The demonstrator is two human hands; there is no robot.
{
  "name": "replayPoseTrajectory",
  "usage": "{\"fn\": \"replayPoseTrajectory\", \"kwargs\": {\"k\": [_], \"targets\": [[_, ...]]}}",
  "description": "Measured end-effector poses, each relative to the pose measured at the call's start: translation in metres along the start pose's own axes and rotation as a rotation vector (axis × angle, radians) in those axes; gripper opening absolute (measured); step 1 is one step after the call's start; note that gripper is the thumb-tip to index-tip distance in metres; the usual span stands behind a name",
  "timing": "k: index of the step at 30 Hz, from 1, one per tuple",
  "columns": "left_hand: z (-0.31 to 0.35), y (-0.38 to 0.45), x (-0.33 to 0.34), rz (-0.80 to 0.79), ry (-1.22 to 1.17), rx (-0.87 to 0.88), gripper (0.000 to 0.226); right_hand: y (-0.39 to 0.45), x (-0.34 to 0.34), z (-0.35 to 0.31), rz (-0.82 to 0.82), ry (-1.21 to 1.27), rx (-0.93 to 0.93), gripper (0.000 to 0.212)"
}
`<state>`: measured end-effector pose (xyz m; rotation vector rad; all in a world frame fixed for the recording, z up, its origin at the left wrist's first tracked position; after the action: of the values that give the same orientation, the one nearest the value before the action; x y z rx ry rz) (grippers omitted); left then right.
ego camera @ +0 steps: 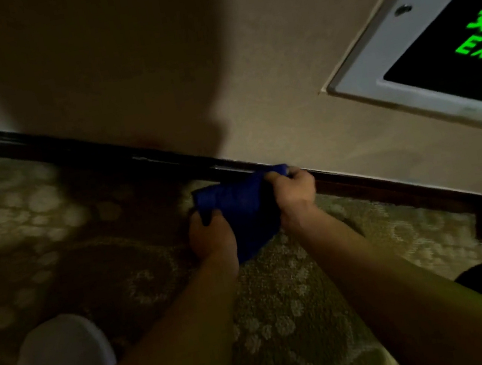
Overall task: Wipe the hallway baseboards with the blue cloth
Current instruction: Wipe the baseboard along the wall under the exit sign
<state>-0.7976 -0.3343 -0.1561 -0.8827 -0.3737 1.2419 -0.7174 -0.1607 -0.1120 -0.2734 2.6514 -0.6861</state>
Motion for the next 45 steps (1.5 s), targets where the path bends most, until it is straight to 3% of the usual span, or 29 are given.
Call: {"fn": "replayPoseTrajectory", "kwargs": {"k": [4,7,9,12,15,19,25,29,31,34,36,39,42,45], "targets": [[0.003,-0.004,0.038,-0.356,-0.014,-0.063,0.028,0.010,-0.047,0.010,0.211,0.238,0.132,0.013],[0.004,-0.007,0.052,-0.469,-0.094,-0.190,0.049,0.006,-0.046,0.011,0.256,0.257,0.159,0.030],[0.023,-0.003,0.031,-0.369,-0.174,-0.131,0.054,-0.002,-0.028,0.007,0.215,0.205,0.169,0.043],[0.053,0.005,-0.032,0.035,-0.297,0.061,0.047,-0.022,0.027,0.002,-0.032,0.304,0.242,0.037],[0.065,0.007,-0.065,0.163,-0.393,0.101,0.054,-0.049,0.066,0.009,-0.183,0.418,0.328,0.029],[0.082,0.010,-0.039,0.104,-0.184,0.163,0.049,-0.053,0.044,0.027,-0.081,0.517,0.441,0.034],[0.069,0.005,0.019,0.087,-0.131,0.120,0.030,-0.043,-0.025,0.012,0.048,0.456,0.359,0.039],[0.063,0.017,0.017,0.055,-0.107,0.114,0.028,-0.052,-0.012,0.017,-0.035,0.386,0.389,0.043],[0.064,0.021,0.003,0.116,-0.173,0.115,0.030,-0.064,0.017,0.025,-0.135,0.399,0.454,0.042],[0.062,0.032,-0.015,0.174,-0.283,0.037,0.047,-0.077,0.043,0.033,-0.206,0.472,0.495,0.042],[0.063,0.032,-0.008,0.153,-0.298,0.023,0.054,-0.074,0.029,0.027,-0.156,0.536,0.452,0.037],[0.056,0.005,0.045,0.089,-0.251,0.059,0.041,-0.047,-0.028,0.022,0.031,0.602,0.352,0.030],[0.031,-0.035,0.105,-0.062,-0.216,-0.067,0.035,-0.027,-0.087,0.023,0.264,0.648,0.301,0.024],[0.027,-0.038,0.111,-0.125,-0.239,-0.119,0.031,-0.020,-0.089,0.019,0.221,0.638,0.307,0.033]]}}
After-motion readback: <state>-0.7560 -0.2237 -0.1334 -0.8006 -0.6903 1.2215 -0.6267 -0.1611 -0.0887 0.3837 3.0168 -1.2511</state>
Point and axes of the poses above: each hand's wrist, its own y-axis towards the middle knuckle, its own x-axis out of the palm, z = x × y, the point moved 8 cm from there along y, towards the middle knuckle, and after that the axes turned 7 degrees about y, right-handed, at the moved point
